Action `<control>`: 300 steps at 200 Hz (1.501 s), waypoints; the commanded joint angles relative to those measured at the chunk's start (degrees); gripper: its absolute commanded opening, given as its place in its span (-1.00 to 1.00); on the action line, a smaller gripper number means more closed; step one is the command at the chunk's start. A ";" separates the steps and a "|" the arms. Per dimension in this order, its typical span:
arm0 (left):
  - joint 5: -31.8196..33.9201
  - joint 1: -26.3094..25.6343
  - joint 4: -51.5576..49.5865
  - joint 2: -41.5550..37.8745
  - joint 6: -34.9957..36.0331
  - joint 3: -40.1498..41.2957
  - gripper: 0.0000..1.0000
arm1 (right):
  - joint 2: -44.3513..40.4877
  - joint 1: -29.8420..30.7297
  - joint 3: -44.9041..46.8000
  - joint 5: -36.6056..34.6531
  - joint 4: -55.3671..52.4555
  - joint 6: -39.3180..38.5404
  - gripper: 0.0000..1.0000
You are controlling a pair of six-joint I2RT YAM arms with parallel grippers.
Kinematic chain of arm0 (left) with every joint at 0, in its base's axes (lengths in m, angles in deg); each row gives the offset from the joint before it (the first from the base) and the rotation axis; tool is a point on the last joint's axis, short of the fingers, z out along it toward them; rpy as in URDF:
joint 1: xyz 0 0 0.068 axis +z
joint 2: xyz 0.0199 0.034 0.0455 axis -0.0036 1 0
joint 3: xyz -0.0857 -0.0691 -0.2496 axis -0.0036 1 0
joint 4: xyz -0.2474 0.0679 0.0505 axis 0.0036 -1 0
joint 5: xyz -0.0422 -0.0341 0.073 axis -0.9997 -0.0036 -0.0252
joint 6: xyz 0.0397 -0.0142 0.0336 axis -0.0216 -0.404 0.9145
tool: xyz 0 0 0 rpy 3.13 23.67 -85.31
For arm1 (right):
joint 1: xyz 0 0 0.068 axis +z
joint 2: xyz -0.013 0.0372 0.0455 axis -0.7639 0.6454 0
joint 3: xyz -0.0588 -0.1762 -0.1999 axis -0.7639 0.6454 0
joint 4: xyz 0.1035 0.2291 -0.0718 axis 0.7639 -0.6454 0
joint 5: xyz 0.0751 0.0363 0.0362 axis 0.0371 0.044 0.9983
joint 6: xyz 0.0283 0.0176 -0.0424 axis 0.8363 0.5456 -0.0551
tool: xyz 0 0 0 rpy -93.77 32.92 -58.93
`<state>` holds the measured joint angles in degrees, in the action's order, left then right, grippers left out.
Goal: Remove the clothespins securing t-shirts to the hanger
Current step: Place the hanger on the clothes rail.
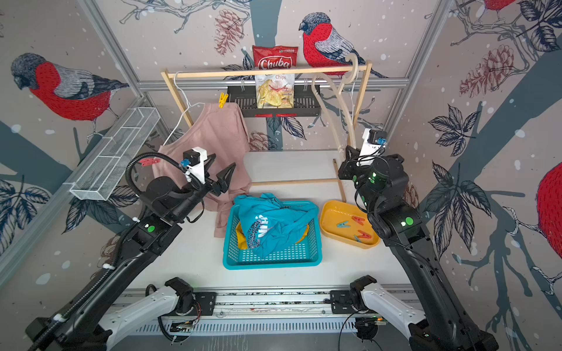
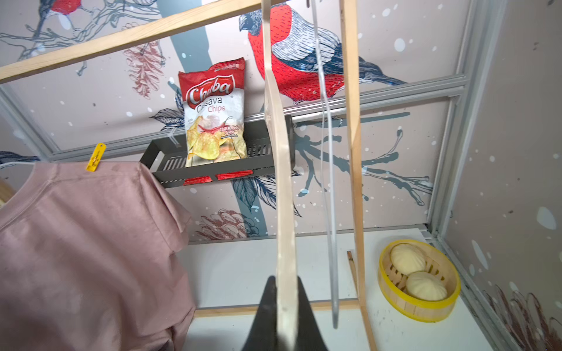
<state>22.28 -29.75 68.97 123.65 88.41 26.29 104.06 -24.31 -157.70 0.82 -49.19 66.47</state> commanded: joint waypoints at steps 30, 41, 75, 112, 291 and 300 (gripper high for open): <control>-0.30 0.04 1.40 -0.08 0.70 -0.10 0.48 | 1.31 -0.82 -2.84 -6.09 -3.10 0.69 -1.00; -0.23 0.00 1.42 -0.17 0.79 -0.10 0.48 | 1.44 -1.01 -2.84 -5.95 -3.41 0.42 -1.00; -0.13 0.04 1.37 -0.26 1.05 -0.09 0.49 | 2.73 -1.15 -3.60 -5.70 -4.86 -0.70 -1.00; 0.04 0.01 0.92 -0.48 1.32 -0.10 0.48 | 5.00 -1.15 -5.81 -6.80 -6.26 -2.62 -1.00; 0.70 -0.03 0.54 -0.73 1.90 1.68 0.48 | 9.17 -1.39 -6.97 -8.34 -5.53 -10.84 -1.00; 0.42 0.03 0.43 -0.70 1.68 1.70 0.48 | 9.37 -1.34 -6.96 -7.79 -6.16 -10.32 -1.00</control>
<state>22.52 -29.75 67.40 123.04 89.94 27.38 112.93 -25.56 -164.85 -6.78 -55.34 55.58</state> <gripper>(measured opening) 0.741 0.095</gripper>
